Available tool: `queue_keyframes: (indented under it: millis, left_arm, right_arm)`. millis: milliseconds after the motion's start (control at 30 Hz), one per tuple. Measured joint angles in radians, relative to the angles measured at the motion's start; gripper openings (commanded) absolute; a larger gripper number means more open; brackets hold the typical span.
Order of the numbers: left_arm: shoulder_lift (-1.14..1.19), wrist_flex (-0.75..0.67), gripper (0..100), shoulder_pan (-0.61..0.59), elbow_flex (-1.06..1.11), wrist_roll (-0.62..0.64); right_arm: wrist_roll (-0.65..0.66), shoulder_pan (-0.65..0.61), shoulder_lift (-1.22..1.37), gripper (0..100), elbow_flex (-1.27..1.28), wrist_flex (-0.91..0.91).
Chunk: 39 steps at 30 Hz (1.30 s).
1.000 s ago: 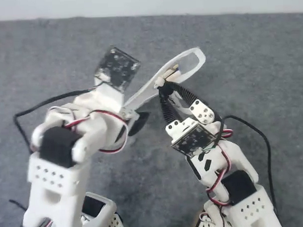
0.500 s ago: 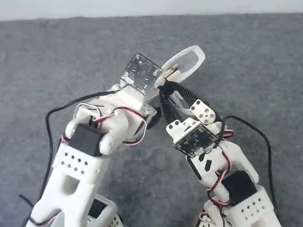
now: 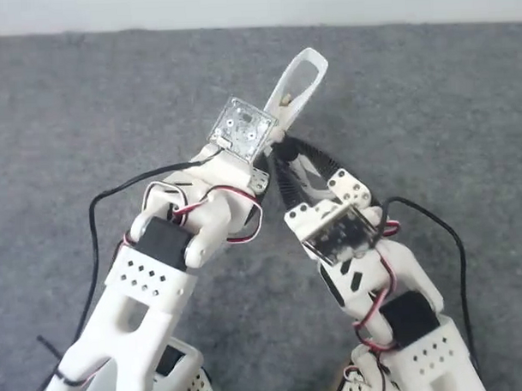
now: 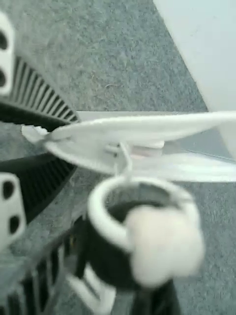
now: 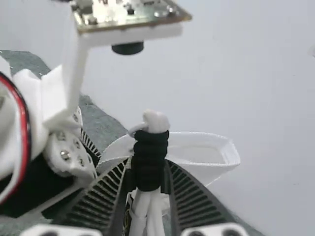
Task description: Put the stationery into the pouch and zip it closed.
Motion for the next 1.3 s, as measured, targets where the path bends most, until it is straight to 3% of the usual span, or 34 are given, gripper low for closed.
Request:
queue_keyframes:
  millis: [167,533,1300]
  left_arm:
    - [-0.018,-0.02,1,0.0,0.029,0.046]
    - [-0.02,-0.028,1,-0.026,0.034,0.049]
    - [-0.02,-0.083,1,-0.054,0.057,0.049]
  right_arm:
    - [-0.034,0.058,0.106,0.6,-0.003,-0.064]
    - [-0.155,0.152,0.275,0.6,-0.155,-0.011]
    - [-0.158,0.245,0.7,0.6,-0.505,-0.011]
